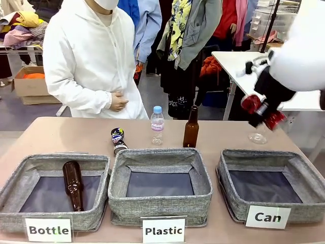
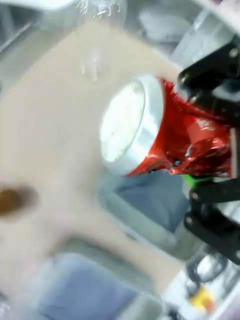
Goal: Sort the can waste into the basket.
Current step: Pick up the can waste from the table and place it in the right Fabric basket.
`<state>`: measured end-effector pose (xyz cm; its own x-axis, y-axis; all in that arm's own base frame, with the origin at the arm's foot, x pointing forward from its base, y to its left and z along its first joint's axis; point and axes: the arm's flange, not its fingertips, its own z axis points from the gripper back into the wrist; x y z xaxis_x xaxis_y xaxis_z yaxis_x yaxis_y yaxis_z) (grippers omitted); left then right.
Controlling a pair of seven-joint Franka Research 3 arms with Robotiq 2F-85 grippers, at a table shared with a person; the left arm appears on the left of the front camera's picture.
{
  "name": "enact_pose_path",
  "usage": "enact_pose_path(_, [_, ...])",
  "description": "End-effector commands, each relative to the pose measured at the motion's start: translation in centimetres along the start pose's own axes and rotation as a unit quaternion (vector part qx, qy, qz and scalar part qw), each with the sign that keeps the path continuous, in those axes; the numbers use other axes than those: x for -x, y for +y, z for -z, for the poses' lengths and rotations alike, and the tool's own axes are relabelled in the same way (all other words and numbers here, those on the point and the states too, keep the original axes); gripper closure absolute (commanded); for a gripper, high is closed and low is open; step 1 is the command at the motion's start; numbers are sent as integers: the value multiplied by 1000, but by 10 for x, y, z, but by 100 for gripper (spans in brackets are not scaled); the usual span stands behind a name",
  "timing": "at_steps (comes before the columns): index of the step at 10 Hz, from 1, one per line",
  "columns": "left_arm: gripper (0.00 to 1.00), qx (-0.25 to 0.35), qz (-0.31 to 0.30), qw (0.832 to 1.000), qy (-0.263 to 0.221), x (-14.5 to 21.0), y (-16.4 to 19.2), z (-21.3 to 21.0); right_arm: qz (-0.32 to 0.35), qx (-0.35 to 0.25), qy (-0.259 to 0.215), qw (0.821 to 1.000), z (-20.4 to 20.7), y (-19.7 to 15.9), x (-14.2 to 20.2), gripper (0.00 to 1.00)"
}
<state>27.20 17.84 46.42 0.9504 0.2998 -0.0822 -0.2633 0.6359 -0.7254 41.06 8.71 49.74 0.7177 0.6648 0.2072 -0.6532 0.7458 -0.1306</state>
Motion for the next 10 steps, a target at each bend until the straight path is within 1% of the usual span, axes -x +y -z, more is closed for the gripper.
enact_pose_path(1, [0,3,-7,1000,3,0,-1,-3,-193,-100,41,975,4,-11,51,100])
enact_pose_path(2, [0,3,-7,1000,3,0,-1,-3,-221,-123,49,966,8,-17,69,100])
enact_pose_path(3, [0,3,-7,1000,3,0,-1,-3,-236,-145,41,960,9,-22,81,100])
enact_pose_path(5, [0,3,-7,1000,3,0,-1,-3,-244,-182,33,952,12,-33,89,100])
enact_pose_path(7, [0,3,-7,1000,3,0,-1,-3,-247,-191,21,950,14,-37,88,100])
enact_pose_path(8, [0,3,-7,1000,3,0,-1,-3,-250,-188,20,950,17,-37,86,46])
enact_pose_path(9, [0,3,-7,1000,3,0,-1,-3,-249,-184,22,951,19,-37,84,42])
enact_pose_path(10, [0,3,-7,1000,3,0,-1,-3,-251,-185,24,950,20,-36,84,0])
